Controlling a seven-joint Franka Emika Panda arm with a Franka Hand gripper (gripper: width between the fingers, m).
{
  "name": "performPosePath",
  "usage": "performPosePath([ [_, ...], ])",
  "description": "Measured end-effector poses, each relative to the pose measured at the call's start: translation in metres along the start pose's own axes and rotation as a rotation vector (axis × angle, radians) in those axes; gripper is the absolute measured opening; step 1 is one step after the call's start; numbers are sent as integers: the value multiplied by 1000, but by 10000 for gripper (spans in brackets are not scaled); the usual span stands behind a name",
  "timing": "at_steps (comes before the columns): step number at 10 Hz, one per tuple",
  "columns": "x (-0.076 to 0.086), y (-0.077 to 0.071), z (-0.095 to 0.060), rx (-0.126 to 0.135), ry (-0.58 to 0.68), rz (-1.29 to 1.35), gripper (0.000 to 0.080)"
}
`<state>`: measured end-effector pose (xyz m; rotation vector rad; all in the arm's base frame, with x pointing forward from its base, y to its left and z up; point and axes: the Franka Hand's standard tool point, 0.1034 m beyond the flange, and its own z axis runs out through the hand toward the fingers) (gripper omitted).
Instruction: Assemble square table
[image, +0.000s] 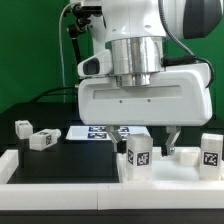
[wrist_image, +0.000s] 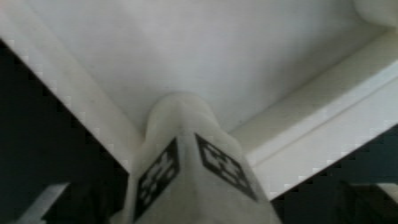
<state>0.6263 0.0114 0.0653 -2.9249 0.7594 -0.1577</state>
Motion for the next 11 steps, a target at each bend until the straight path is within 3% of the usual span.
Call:
performPosePath([
  [3,1,1,0,-6,1,-198,649],
  [5,4,1,-5,-46,-32,-632,649],
  [7,6,0,-5,-44,-24,-585,649],
  [9,6,0,-5,-44,-23,-547,392],
  [10,6,1,-5,-45,-20,-462,392],
  [11,6,1,-4,-46,-19,-403,291],
])
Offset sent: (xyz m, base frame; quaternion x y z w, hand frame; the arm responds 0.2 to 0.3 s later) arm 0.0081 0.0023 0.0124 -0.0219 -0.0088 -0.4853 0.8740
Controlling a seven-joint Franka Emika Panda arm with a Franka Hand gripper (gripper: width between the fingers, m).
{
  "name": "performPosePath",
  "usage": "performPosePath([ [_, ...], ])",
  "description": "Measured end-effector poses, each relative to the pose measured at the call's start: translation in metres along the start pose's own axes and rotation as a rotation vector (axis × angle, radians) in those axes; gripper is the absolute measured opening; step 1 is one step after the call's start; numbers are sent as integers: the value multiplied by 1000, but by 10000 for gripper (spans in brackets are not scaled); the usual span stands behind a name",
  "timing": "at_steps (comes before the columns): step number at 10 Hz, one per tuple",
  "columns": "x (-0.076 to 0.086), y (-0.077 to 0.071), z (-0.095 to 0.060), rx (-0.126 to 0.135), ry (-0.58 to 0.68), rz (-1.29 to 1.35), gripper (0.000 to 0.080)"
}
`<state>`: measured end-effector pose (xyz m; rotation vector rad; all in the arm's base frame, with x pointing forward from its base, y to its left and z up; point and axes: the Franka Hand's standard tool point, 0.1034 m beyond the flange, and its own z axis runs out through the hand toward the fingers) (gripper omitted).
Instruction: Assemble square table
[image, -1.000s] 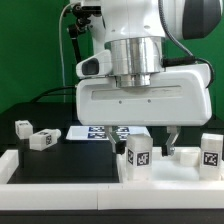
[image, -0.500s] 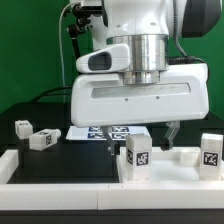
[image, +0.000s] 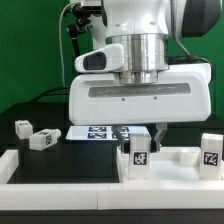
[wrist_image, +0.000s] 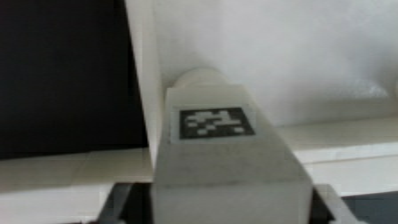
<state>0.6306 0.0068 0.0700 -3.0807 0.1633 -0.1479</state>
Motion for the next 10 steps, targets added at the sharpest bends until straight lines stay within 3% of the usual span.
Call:
performPosePath([
  [3,2,2,1,-12,8,246,291],
  [7,-3,14,-2,-69,-12,709,314],
  [10,-1,17,1,-35,16,960,322],
])
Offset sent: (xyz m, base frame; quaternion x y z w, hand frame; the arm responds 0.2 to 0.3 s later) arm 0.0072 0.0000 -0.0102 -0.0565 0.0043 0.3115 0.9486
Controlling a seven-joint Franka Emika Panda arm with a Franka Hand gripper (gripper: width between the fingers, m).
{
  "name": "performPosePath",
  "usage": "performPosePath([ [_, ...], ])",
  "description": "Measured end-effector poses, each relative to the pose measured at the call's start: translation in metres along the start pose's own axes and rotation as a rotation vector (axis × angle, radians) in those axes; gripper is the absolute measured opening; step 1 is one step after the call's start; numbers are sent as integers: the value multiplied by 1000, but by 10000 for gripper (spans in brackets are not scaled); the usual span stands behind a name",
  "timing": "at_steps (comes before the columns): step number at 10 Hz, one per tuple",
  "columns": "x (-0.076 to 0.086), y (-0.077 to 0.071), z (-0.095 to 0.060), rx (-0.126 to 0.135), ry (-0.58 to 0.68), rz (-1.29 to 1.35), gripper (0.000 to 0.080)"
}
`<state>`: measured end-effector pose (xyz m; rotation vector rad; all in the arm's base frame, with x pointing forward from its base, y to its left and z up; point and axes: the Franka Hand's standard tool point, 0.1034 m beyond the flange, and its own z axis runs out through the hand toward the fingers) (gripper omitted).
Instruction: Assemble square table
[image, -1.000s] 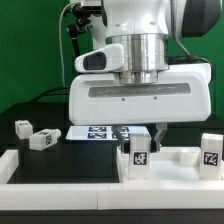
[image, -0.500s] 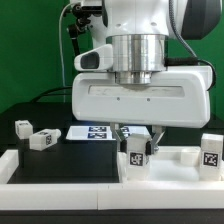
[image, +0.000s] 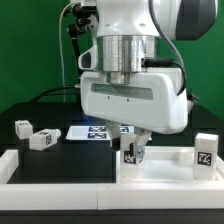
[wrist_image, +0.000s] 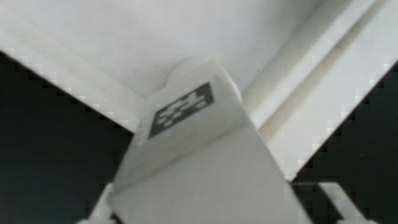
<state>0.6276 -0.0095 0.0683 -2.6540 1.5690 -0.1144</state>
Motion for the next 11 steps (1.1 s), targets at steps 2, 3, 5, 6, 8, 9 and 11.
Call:
performPosePath([
  [2,0,0,1,1,-3,7,311],
  [3,0,0,1,1,-3,7,311],
  [5,1,-4,-13,20,-9,0,534],
  [6,-2,-6,-29,36,-12,-1,624],
  [8,-19,-11,-41,31,-33,-11,644],
  [9,-17,-10,-38,31,-32,-13,648],
  [11,-18,-10,-38,30,-33,-14,649],
])
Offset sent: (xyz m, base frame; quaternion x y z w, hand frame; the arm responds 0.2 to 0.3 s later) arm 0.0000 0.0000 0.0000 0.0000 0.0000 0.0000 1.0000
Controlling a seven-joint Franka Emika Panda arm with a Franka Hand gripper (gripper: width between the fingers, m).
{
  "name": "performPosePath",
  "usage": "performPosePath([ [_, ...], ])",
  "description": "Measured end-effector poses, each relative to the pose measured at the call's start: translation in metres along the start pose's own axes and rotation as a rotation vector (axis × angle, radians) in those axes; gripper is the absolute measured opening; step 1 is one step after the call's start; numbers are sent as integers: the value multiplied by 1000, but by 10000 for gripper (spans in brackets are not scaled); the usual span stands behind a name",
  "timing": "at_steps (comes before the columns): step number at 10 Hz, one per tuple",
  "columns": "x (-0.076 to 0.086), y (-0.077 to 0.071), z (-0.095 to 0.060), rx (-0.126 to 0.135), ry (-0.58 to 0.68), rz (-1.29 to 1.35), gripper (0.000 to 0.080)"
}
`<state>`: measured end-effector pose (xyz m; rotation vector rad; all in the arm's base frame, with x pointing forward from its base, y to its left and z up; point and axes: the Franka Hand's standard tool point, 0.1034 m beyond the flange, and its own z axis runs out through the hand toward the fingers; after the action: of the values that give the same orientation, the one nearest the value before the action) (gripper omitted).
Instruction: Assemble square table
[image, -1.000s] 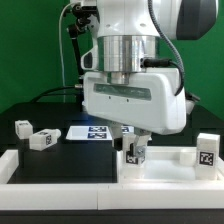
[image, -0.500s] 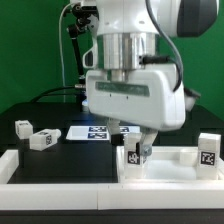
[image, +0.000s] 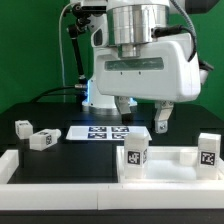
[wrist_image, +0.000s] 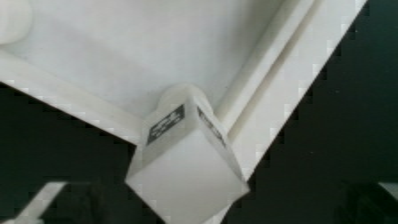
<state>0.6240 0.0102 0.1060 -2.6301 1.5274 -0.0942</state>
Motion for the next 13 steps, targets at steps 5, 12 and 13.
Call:
performPosePath([
  [5,-32,10,1,-17,-24,115,649],
  [12,-58,24,21,-9,-55,213,649],
  [13,-58,25,21,-11,-55,215,649],
])
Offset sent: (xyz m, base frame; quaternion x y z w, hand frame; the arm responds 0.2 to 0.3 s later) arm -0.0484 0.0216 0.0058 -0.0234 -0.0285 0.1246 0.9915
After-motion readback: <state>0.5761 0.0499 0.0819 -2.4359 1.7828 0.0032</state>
